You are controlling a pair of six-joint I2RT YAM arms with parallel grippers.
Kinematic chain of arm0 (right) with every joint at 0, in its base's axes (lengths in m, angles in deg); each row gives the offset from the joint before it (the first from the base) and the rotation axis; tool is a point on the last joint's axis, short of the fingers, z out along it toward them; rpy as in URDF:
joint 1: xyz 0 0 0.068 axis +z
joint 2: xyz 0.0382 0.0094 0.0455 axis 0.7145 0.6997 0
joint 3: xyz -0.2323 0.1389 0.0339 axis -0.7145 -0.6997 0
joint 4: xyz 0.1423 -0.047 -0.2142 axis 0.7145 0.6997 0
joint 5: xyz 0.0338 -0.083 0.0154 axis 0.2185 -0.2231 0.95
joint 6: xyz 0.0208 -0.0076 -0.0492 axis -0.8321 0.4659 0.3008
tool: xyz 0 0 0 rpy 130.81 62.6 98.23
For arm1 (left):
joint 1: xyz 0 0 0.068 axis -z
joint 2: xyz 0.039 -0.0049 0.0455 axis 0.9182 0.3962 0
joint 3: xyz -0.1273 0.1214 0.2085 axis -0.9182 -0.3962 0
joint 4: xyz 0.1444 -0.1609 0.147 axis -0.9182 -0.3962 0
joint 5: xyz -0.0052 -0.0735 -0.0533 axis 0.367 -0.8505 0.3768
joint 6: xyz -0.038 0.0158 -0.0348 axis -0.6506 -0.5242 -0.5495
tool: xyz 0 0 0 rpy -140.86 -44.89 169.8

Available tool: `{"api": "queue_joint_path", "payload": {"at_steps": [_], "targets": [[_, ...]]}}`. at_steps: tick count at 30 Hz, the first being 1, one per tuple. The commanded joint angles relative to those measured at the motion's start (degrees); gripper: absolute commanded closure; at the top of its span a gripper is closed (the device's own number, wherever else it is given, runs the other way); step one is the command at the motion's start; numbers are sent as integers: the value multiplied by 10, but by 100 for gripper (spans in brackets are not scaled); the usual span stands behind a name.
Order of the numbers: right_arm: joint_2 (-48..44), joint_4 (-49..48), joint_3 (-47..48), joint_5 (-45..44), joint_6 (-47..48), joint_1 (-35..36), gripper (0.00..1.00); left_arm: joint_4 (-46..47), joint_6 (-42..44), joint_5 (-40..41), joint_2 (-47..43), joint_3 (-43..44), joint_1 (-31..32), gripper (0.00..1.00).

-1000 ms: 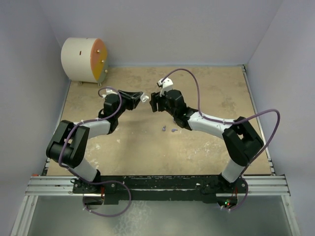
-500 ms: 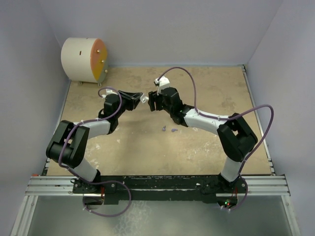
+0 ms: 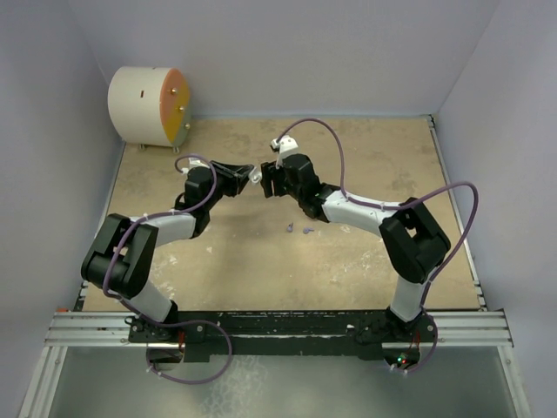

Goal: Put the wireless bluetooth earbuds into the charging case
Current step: Place the earbud in the charging case.

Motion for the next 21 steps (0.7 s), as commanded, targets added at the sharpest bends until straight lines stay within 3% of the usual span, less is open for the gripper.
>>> {"api": "queue_joint_path", "payload": {"at_steps": [1, 21], "targets": [[5, -7, 33, -3, -11, 1, 34, 15, 10, 9, -25, -2, 4, 100], [33, 1, 61, -11, -12, -18, 33, 8, 12, 12, -31, -9, 9, 100]]}}
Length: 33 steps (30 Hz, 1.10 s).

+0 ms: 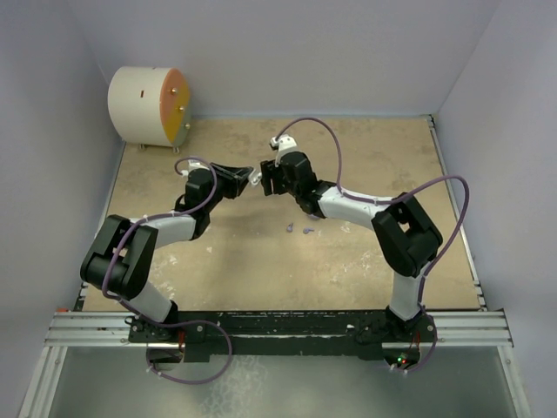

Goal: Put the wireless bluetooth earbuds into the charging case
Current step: Place the earbud in the charging case, then close the charging case.

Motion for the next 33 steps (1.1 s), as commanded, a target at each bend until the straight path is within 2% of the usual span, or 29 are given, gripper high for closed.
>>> {"api": "queue_joint_path", "payload": {"at_steps": [1, 9, 13, 21, 28, 33], "targets": [[-3, -11, 33, -8, -3, -9, 33, 13, 12, 0, -25, 1, 6, 100], [2, -6, 36, -8, -4, -13, 33, 8, 13, 7, -24, 7, 7, 100], [-20, -19, 5, -12, -13, -13, 33, -1, -2, 38, -21, 17, 7, 100], [-62, -121, -80, -17, 27, -8, 32, -19, -56, 124, -2, 51, 17, 100], [-84, -250, -140, 1, 37, -5, 34, -18, -134, 175, 23, 60, 46, 100], [-75, -309, -151, 15, 40, -5, 34, -14, -175, 204, 38, 63, 66, 100]]}}
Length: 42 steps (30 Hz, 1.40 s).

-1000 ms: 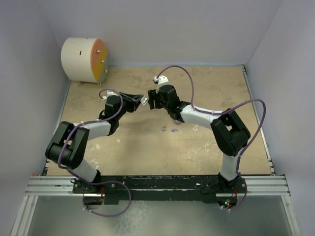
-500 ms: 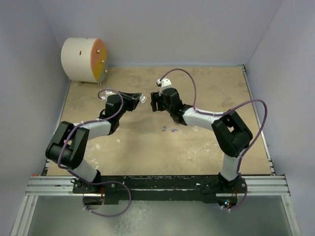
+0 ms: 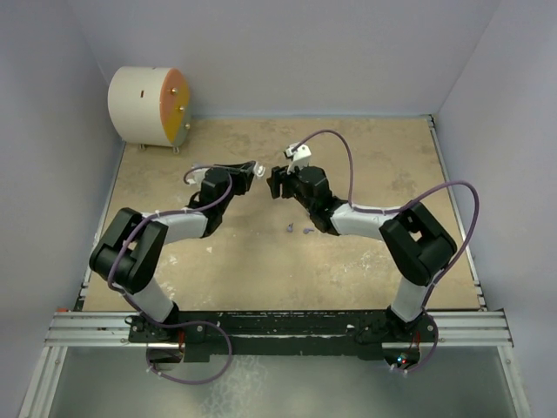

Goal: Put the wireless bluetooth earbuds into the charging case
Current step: Close the charging case.

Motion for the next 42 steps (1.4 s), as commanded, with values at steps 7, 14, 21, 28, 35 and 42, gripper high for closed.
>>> {"api": "queue_joint_path", "payload": {"at_steps": [7, 14, 21, 28, 35, 42], "targets": [[12, -51, 38, 32, 16, 5, 34, 3, -78, 78, 10, 30, 23, 100], [12, -44, 38, 37, 15, 10, 34, 5, -87, 86, 16, 36, 25, 100], [29, -50, 46, 27, 15, 10, 34, 11, -99, 91, 22, 42, 35, 100], [51, -68, 59, 7, 17, 10, 34, 9, -105, 95, 22, 48, 47, 100], [60, -101, 58, -28, 15, 11, 34, 7, -113, 96, 24, 47, 58, 100], [59, -123, 47, -80, 15, 10, 34, 3, -120, 96, 25, 42, 60, 100]]}}
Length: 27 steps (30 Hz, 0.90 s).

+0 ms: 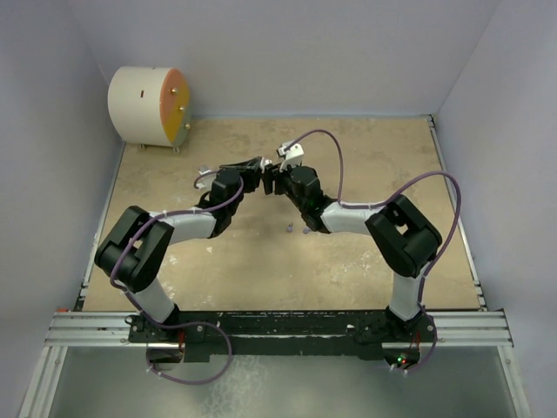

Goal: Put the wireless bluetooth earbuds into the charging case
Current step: Close the charging case, then place the charging case at the center of the board.

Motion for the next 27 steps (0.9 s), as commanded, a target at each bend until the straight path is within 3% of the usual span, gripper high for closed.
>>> {"api": "queue_joint_path", "payload": {"at_steps": [1, 15, 20, 27], "targets": [[-3, -56, 10, -61, 2, 0, 34, -1, -21, 15, 4, 17, 5, 100], [-47, -13, -34, -89, -16, -2, 33, -5, -14, 10, 5, 12, -9, 100], [-122, 5, -88, -85, -25, -16, 32, -25, 73, -18, 4, 14, -43, 100], [-202, 28, -111, -72, -11, -31, 31, -25, 188, -78, 68, 24, -78, 100]]}}
